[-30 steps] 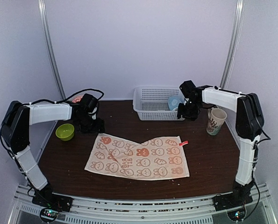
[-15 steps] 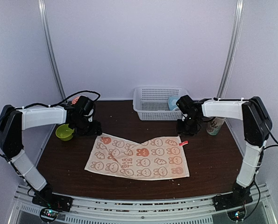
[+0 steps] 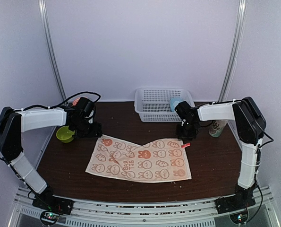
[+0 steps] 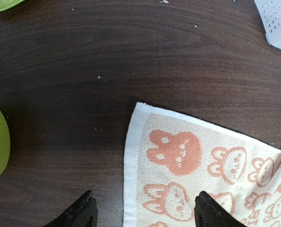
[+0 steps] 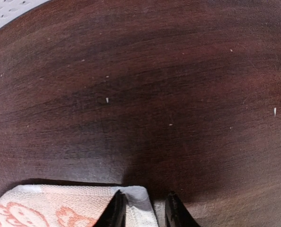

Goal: Roll the towels
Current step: Pick up the towel from the center of the board.

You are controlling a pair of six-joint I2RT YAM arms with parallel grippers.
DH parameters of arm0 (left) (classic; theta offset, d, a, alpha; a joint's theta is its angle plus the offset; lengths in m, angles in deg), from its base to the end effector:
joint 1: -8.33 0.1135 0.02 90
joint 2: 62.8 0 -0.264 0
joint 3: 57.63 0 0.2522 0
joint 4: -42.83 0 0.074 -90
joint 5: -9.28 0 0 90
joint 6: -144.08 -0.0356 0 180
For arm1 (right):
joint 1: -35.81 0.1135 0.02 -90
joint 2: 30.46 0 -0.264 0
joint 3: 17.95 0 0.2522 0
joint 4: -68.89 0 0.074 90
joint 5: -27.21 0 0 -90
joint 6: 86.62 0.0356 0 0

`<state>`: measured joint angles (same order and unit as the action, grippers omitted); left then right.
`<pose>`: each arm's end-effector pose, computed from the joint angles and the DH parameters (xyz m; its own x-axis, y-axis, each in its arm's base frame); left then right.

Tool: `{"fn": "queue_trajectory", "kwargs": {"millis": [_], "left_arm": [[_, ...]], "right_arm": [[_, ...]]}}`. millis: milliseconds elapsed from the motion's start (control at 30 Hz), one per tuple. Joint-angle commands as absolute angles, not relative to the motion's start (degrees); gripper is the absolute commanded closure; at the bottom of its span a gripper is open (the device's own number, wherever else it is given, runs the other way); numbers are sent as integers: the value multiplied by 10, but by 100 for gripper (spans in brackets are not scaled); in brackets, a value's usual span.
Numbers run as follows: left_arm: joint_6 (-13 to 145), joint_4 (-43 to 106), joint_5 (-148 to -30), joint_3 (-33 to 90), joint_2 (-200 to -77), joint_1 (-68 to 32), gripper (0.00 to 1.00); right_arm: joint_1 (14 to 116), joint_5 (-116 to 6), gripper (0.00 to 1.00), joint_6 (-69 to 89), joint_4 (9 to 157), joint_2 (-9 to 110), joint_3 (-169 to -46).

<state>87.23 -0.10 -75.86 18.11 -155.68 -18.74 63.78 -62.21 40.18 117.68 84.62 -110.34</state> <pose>0.2942 -0.1470 0.2080 -0.8735 -0.1655 -0.4579 -0.0739 0.9746 -0.2114 0.3526 0.1876 0.1514 -0.9532 0.1720 -0.2486 0.1239 0.9724 0.1980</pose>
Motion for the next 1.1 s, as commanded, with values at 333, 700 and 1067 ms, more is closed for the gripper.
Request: {"fn": "queue_trajectory", "kwargs": {"millis": [333, 700, 1067], "left_arm": [[868, -4, -737, 234, -1600, -188, 27], [881, -37, -712, 349, -1755, -169, 30], [884, -29, -739, 373, -1812, -148, 47]], "right_arm": [[636, -644, 100, 363, 1189, 828, -1041], [637, -632, 100, 338, 1176, 802, -1009], [638, -615, 100, 331, 1169, 791, -1005]]}}
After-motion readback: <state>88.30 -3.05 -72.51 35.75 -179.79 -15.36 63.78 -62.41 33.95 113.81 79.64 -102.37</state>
